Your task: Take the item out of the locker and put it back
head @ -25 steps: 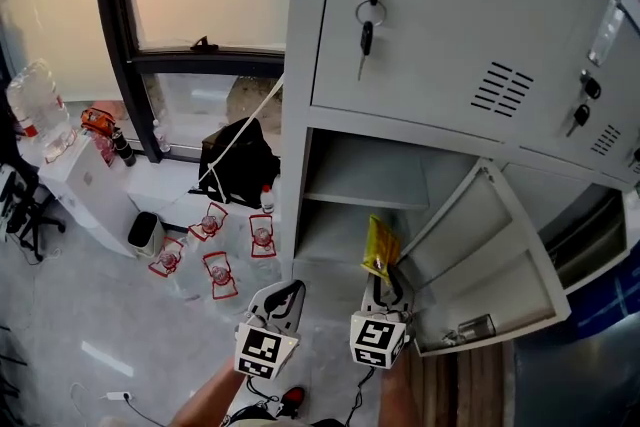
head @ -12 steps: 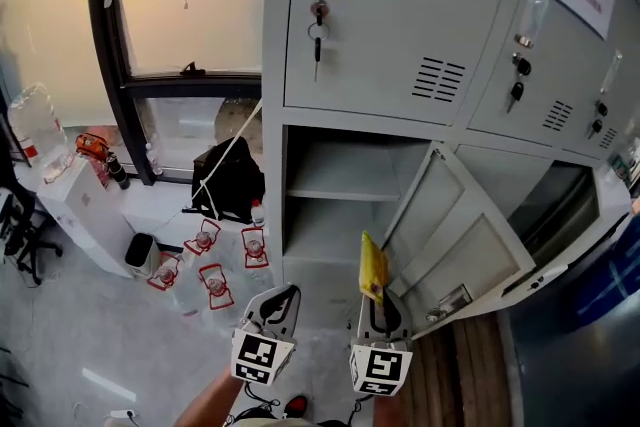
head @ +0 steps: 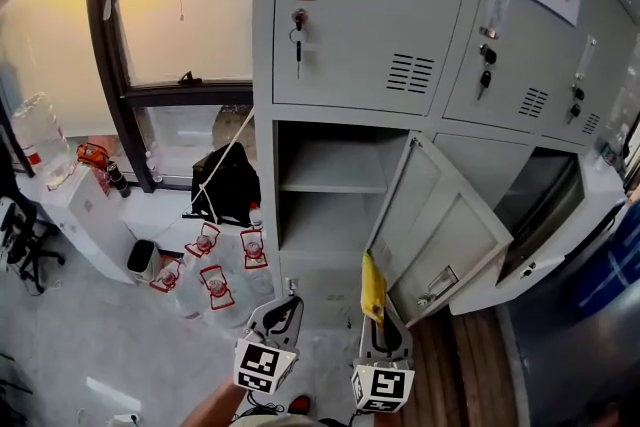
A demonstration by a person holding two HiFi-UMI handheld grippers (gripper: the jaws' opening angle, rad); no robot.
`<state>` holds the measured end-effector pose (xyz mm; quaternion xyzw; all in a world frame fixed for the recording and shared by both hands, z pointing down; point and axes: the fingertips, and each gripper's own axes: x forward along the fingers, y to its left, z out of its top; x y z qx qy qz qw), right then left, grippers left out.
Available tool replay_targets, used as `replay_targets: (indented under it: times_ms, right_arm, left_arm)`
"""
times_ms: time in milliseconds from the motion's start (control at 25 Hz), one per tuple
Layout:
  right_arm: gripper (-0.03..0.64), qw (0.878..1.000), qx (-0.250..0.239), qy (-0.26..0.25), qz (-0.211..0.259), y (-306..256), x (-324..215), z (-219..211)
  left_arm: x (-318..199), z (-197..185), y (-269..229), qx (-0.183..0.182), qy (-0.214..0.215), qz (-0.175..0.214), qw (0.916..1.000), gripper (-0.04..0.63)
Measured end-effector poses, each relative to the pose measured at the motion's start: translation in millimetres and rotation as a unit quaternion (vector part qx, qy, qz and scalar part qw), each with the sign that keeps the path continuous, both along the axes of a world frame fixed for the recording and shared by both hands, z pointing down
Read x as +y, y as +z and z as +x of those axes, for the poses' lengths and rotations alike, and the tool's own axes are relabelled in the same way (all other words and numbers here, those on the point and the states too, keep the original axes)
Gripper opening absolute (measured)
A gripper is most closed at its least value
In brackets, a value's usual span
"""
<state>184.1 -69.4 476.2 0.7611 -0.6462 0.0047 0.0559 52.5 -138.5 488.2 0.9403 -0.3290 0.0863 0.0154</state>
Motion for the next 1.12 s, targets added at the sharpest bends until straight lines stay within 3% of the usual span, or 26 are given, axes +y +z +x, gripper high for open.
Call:
replay_targets:
  times_ms: [1120]
  right_arm:
    - [0.080,1.000,0.003,0.009,-0.012,8,23,-10]
  left_arm:
    - [6,-7,0,0.004,0.009,0.002,1.0000,0.023]
